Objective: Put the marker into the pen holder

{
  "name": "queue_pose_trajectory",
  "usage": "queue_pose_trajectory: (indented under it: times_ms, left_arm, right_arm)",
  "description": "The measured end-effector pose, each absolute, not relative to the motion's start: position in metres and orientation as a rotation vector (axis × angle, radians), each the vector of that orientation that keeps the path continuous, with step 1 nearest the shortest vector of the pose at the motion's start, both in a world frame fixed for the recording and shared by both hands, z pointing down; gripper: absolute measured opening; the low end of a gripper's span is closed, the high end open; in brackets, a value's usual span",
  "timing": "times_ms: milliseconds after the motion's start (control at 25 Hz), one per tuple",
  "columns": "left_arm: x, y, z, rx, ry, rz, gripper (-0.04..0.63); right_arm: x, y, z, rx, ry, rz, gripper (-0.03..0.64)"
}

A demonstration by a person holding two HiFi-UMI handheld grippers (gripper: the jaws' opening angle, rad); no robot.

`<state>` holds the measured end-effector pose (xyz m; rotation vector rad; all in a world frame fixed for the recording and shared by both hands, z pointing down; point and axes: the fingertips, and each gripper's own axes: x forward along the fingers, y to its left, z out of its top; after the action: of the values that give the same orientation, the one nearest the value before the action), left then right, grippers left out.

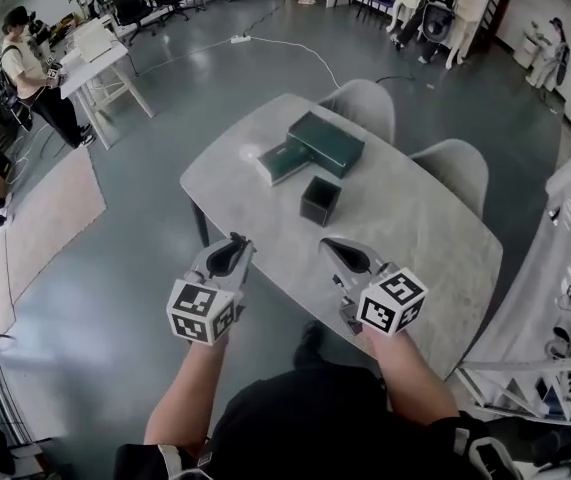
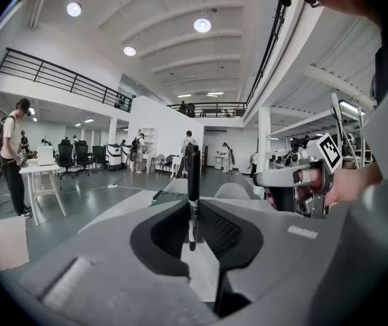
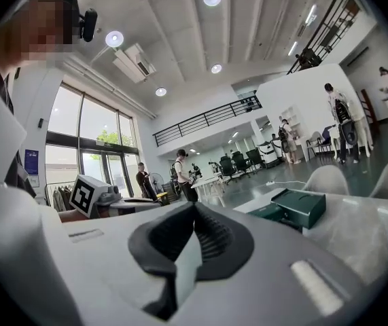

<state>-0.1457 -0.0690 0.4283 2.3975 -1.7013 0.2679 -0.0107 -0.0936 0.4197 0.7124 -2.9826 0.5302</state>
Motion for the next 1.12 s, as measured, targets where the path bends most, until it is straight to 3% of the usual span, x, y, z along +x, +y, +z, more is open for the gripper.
queue_pose_trajectory:
  times_ms: [520, 1120]
  left_arm:
    - [-0.137, -0.205, 0.434, 2.467, -1.538, 0.241, 0.052]
    - [-0.098, -0.303, 0.491, 2.547, -1.171, 0.274, 0.052]
  right_arm:
    - [-0.005, -0.206, 0.443, 0.822, -2.904, 0.706, 0.002]
    - [-0.001, -0.249, 0.475, 1.000, -2.780, 0.824, 0.002]
